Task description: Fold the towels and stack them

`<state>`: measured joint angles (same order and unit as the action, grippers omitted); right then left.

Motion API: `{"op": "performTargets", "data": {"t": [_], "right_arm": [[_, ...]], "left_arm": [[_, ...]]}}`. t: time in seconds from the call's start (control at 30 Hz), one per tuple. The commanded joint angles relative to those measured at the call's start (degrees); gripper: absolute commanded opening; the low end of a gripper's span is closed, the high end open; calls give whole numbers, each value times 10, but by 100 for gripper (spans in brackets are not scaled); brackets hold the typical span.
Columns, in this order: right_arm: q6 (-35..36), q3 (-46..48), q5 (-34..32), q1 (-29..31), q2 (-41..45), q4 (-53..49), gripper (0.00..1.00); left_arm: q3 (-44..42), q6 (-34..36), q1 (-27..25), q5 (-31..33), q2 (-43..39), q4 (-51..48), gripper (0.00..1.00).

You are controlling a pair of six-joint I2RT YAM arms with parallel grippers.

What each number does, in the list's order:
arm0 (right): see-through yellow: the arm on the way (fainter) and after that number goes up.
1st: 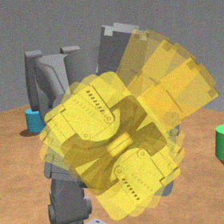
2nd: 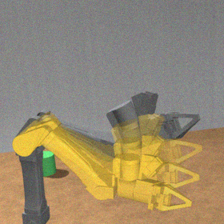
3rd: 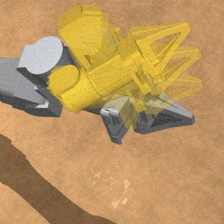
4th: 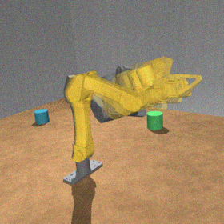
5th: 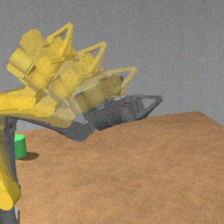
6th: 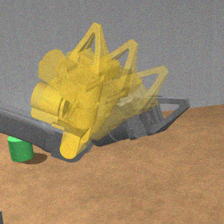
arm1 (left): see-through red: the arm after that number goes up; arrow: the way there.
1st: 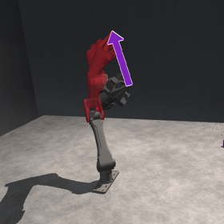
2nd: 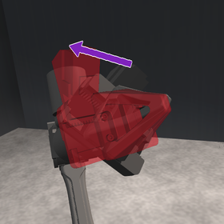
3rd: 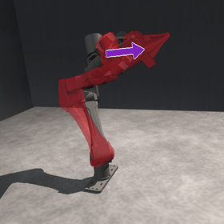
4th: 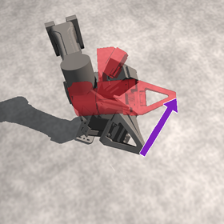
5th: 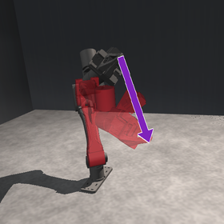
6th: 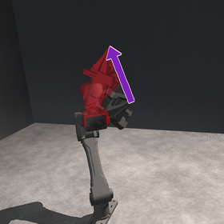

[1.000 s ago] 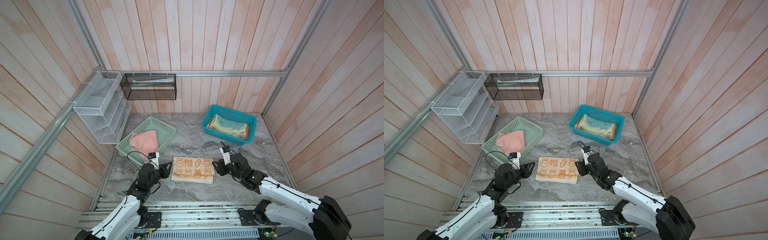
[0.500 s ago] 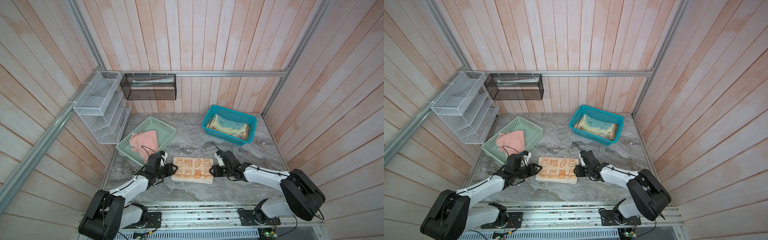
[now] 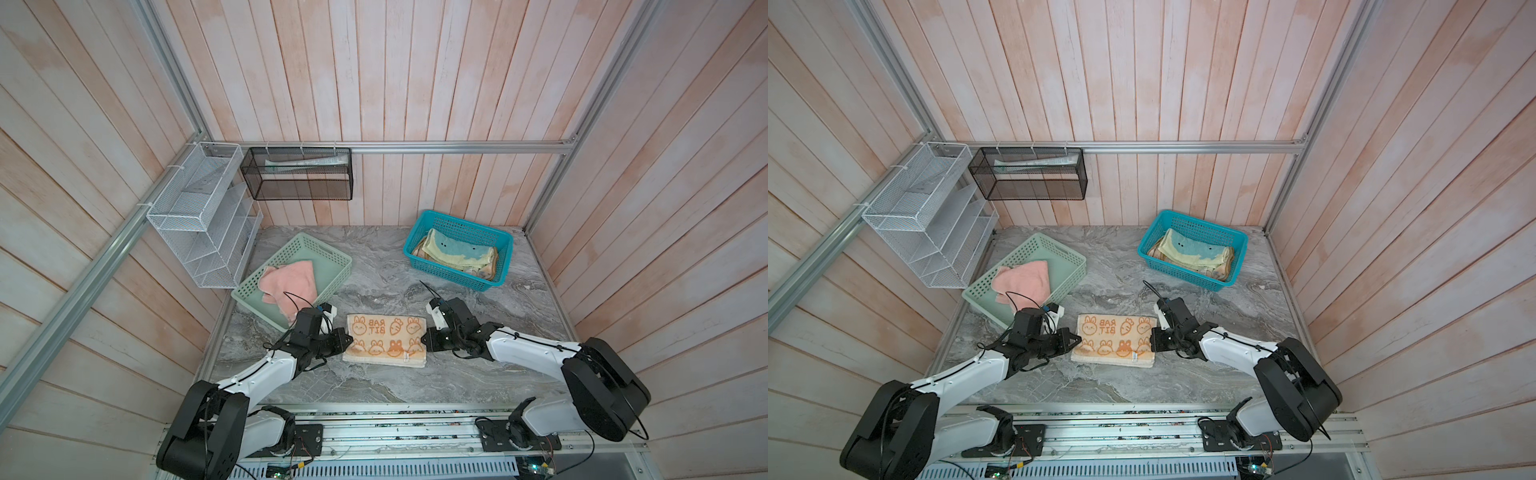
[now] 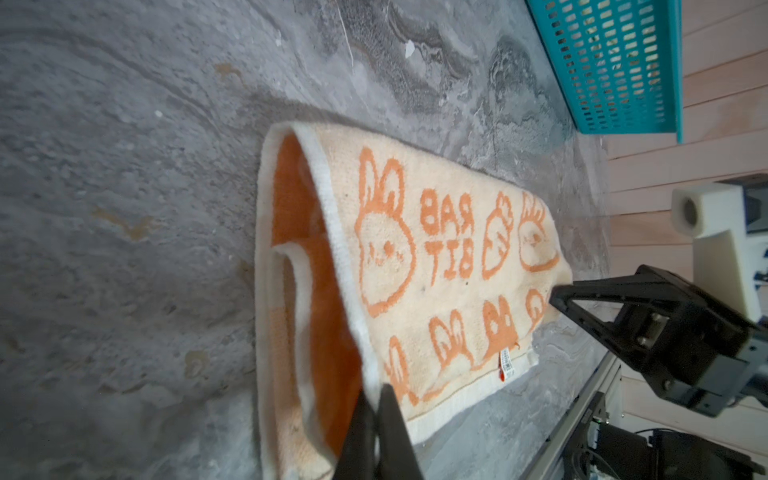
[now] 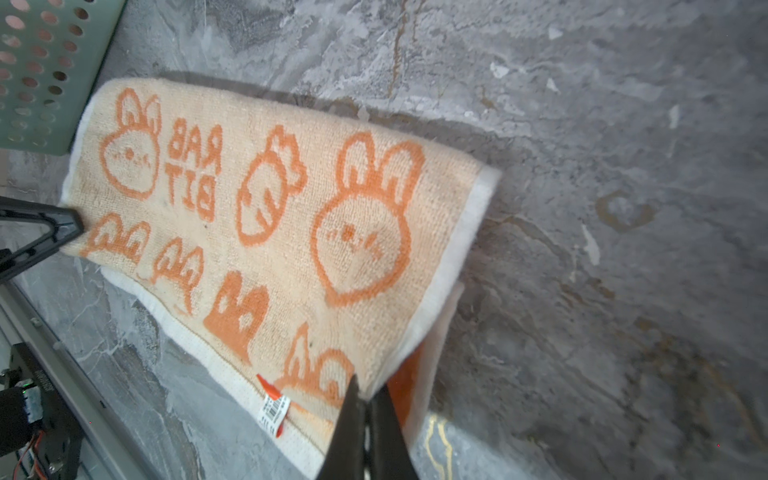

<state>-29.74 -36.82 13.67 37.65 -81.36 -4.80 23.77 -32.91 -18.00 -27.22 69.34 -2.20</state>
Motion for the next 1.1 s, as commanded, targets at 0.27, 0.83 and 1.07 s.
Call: {"op": "performTargets", "data": {"t": [0.27, 0.83, 1.07], "right_arm": [[-10, -90, 28, -10, 59, -128, 0], [-106, 33, 104, -10, 91, -111, 50], [-127, 24, 82, -18, 93, -113, 64]], "left_arm": [[94, 42, 35, -27, -33, -120, 0], [20, -28, 42, 35, -68, -203, 43], [71, -16, 25, 64, -75, -213, 41]]}}
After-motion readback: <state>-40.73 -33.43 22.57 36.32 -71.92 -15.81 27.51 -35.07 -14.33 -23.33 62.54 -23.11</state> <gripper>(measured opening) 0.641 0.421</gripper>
